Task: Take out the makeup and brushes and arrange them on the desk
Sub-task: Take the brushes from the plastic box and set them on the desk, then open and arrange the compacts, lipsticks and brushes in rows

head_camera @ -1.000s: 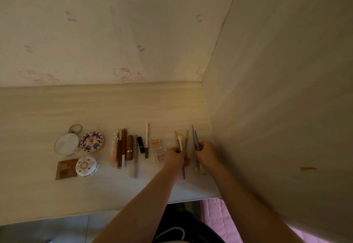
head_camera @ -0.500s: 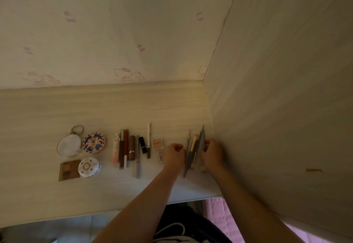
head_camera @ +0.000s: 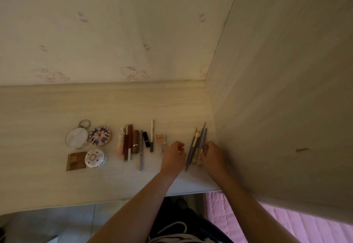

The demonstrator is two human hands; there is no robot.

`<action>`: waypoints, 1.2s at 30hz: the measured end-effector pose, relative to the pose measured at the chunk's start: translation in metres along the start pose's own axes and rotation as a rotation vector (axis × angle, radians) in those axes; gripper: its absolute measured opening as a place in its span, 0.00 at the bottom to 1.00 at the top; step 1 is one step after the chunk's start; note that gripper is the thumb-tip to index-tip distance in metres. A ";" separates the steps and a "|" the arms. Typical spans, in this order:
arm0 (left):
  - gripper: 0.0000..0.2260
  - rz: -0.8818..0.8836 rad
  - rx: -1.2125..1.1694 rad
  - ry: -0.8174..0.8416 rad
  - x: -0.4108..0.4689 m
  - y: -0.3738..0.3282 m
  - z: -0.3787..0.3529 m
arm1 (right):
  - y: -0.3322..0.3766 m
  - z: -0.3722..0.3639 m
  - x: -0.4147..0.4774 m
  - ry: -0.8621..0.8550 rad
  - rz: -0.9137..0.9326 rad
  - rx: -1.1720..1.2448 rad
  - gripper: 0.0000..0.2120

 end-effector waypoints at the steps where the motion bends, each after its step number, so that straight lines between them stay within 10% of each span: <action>1: 0.13 -0.033 0.029 -0.004 -0.004 0.000 0.003 | -0.001 0.002 -0.004 0.006 0.036 -0.013 0.10; 14: 0.16 -0.397 0.443 -0.329 -0.072 0.041 0.052 | 0.013 0.001 -0.055 0.111 0.504 -0.315 0.20; 27: 0.16 -0.205 0.435 -0.502 -0.092 0.099 0.128 | 0.086 -0.042 -0.088 0.197 0.878 -0.421 0.22; 36: 0.11 -0.220 0.388 -0.543 -0.034 0.136 0.230 | 0.174 -0.094 -0.078 0.126 0.803 -0.341 0.19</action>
Point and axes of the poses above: each hand's wrist, its own x-axis towards the middle knuckle, its own z-axis out of the back of the hand, y = z × x, the point moved 1 cm from there along x, towards the middle knuckle, and after that the axes turned 9 degrees about -y, right-handed, at the moved point
